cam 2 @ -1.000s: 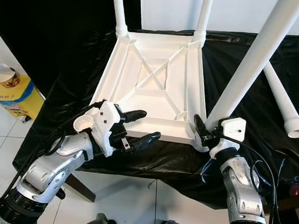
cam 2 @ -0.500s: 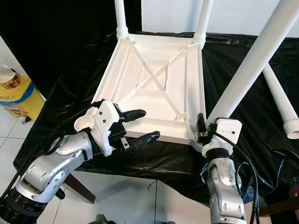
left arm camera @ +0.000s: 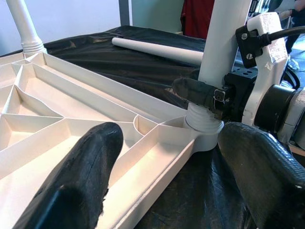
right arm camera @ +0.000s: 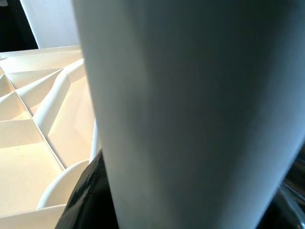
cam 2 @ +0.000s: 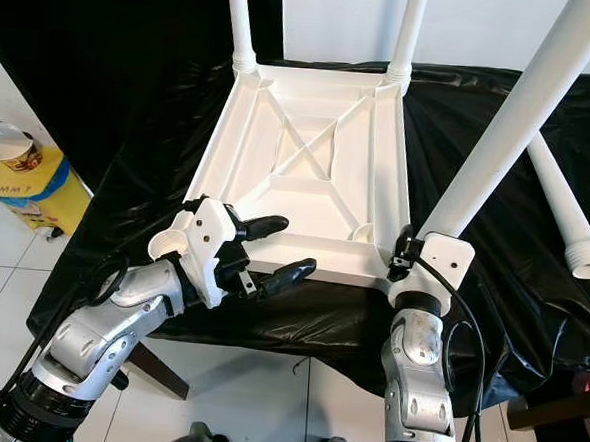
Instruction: Building children table
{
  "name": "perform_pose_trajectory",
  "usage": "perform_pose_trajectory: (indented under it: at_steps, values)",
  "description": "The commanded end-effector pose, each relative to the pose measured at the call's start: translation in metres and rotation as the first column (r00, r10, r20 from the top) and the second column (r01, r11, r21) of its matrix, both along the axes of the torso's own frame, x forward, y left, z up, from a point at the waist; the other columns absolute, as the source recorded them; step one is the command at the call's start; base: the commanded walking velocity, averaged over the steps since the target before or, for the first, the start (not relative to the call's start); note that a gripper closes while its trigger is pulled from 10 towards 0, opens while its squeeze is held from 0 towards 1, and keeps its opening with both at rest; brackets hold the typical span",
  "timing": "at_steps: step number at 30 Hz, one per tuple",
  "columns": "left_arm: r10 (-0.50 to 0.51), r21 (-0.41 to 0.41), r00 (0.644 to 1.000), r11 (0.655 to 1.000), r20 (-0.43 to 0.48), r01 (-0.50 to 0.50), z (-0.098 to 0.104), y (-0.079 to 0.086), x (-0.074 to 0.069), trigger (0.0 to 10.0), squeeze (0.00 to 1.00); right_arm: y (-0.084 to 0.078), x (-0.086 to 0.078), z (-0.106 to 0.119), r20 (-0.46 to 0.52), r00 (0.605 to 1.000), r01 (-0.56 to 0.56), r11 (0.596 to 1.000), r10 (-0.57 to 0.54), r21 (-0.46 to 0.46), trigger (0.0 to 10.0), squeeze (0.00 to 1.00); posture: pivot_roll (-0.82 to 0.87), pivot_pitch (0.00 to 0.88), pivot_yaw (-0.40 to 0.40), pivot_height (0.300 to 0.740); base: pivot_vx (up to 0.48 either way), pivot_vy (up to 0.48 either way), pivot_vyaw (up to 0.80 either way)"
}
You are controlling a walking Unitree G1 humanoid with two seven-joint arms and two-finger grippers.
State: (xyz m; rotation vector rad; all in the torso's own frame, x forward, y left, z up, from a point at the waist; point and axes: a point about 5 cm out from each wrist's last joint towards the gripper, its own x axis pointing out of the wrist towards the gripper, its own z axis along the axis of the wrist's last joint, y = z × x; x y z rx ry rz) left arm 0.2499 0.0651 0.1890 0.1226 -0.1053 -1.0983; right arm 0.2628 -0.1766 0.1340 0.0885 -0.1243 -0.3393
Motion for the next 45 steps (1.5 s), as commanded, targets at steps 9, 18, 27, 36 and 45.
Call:
perform_pose_trajectory:
  at_steps: [9,18,27,36,45]
  values:
    - [-0.026,0.001,1.000,1.000,0.002,0.026,0.002,0.000,-0.002,10.0,0.00,0.006,-0.004,-0.015,-0.096,0.995,-0.014,0.998,0.020,0.066,10.0,1.00,0.03,0.096,0.027,0.740,0.000,0.000,0.00]
    - [-0.025,0.001,1.000,1.000,0.003,0.025,0.002,-0.001,-0.002,10.0,0.00,0.002,-0.003,0.000,-0.008,0.992,-0.127,0.992,0.127,-0.024,10.0,1.00,0.03,0.093,0.022,0.740,0.000,0.000,0.00]
    - [-0.027,0.002,1.000,1.000,0.004,0.027,0.002,-0.001,-0.002,10.0,0.00,-0.017,0.001,0.011,0.042,0.956,-0.281,0.949,0.289,-0.142,10.0,0.00,0.02,0.085,0.028,0.740,0.000,0.000,0.00]
    - [-0.037,0.008,0.999,0.999,0.005,0.037,0.002,-0.001,-0.001,10.0,0.00,-0.017,0.007,0.012,-0.036,0.805,-0.584,0.780,0.592,-0.224,10.0,0.00,0.02,0.081,0.030,0.740,0.000,0.000,0.00]
    - [-0.026,0.010,1.000,1.000,0.001,0.026,0.002,0.002,-0.002,10.0,0.00,-0.022,0.009,0.000,-0.085,0.763,-0.642,0.739,0.640,-0.204,0.0,0.00,0.04,0.092,0.027,0.740,0.000,0.000,0.00]
